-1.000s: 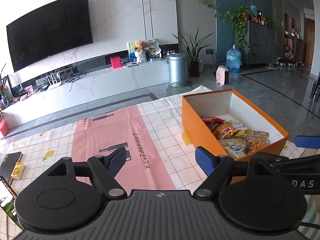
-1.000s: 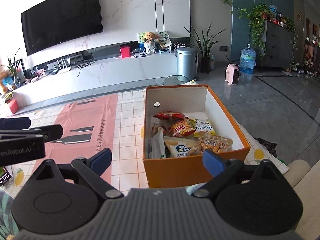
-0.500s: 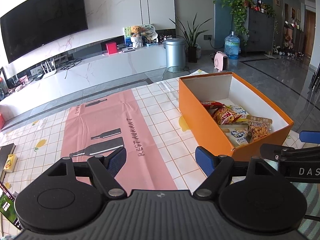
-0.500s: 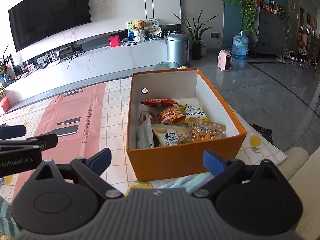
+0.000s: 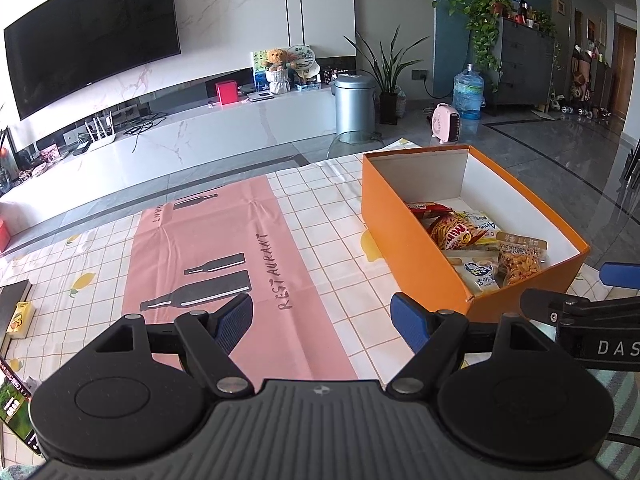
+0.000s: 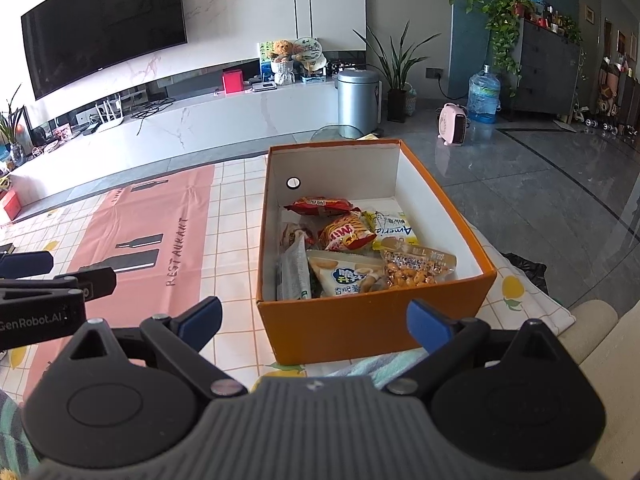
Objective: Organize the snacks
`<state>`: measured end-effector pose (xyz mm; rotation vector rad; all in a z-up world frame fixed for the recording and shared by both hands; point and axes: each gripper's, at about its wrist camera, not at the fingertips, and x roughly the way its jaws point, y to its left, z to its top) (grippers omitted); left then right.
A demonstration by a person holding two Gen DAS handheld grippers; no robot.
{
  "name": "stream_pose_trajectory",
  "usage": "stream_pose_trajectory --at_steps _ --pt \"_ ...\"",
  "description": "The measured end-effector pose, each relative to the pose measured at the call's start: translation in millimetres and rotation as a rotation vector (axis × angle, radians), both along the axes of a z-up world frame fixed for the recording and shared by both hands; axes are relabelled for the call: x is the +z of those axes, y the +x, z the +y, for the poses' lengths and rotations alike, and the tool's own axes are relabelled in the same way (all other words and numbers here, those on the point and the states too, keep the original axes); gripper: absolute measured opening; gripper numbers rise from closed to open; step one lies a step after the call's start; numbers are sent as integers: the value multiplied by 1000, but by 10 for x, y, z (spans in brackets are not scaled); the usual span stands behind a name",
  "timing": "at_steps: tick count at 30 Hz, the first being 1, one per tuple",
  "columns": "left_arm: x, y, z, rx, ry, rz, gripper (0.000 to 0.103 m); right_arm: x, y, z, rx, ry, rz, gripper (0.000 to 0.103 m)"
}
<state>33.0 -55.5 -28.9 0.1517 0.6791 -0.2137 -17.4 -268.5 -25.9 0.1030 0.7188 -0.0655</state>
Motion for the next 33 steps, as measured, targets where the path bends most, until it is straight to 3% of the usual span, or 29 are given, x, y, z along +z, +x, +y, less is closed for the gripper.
stream_pose_trajectory --at_steps 33 --pt "45 -70 9 4 -34 15 92 4 -18 46 5 -22 0 97"
